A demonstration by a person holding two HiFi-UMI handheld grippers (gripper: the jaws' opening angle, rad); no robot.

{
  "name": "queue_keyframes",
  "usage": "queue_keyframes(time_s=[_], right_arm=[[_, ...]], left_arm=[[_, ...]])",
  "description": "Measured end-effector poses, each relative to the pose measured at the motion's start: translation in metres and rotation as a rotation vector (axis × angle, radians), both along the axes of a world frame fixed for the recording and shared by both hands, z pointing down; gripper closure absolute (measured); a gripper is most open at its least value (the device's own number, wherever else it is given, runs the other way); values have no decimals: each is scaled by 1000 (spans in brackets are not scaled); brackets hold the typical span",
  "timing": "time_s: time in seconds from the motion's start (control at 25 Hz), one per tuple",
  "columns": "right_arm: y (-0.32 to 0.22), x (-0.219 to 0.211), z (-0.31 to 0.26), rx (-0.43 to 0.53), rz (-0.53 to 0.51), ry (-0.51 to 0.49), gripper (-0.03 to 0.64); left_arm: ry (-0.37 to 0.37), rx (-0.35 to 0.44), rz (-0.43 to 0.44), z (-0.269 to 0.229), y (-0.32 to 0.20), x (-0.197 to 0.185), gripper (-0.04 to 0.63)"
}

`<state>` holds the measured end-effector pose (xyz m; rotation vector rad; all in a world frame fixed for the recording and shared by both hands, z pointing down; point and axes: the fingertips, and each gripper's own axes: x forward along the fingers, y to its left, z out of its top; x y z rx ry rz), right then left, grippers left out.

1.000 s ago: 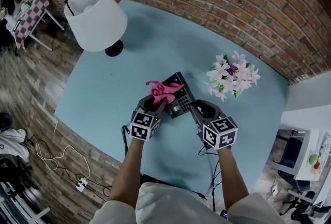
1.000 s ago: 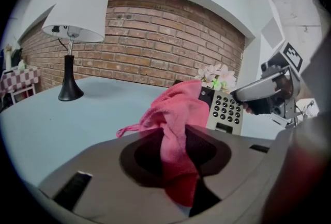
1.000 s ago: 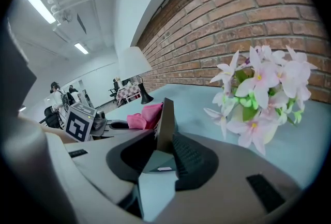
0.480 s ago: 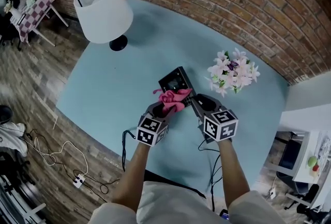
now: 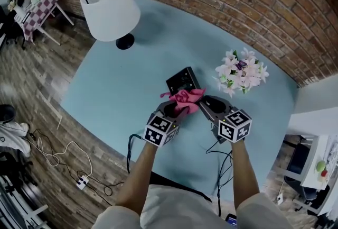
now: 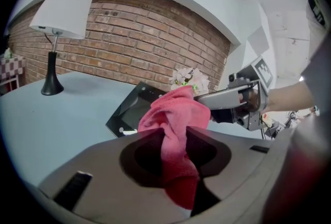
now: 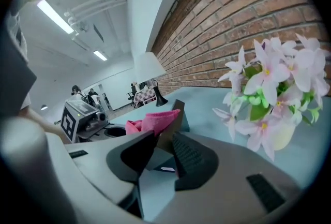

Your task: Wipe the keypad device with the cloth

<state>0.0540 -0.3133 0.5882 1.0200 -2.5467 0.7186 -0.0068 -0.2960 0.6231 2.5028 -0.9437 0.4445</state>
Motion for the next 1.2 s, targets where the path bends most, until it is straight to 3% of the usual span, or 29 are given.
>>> queue_keyframes(time_s=[0.28, 0.56, 0.8, 0.88, 1.2], right_arm=[[3, -2, -1, 4, -22, -40, 454], [7, -3, -1, -2, -48, -52, 463], [8, -3, 0, 13, -60, -17, 465], [8, -3, 0, 20, -60, -18, 504], [7, -4, 0, 36, -66, 4, 502]], left_arm=[[3, 38, 8, -16, -8, 13, 446], [-5, 142, 61, -43, -24, 32, 448], [-30, 138, 33, -43, -42, 26, 443], [-39, 139, 11, -40, -51, 21, 442], [-45, 150, 11, -35, -74, 11, 440]])
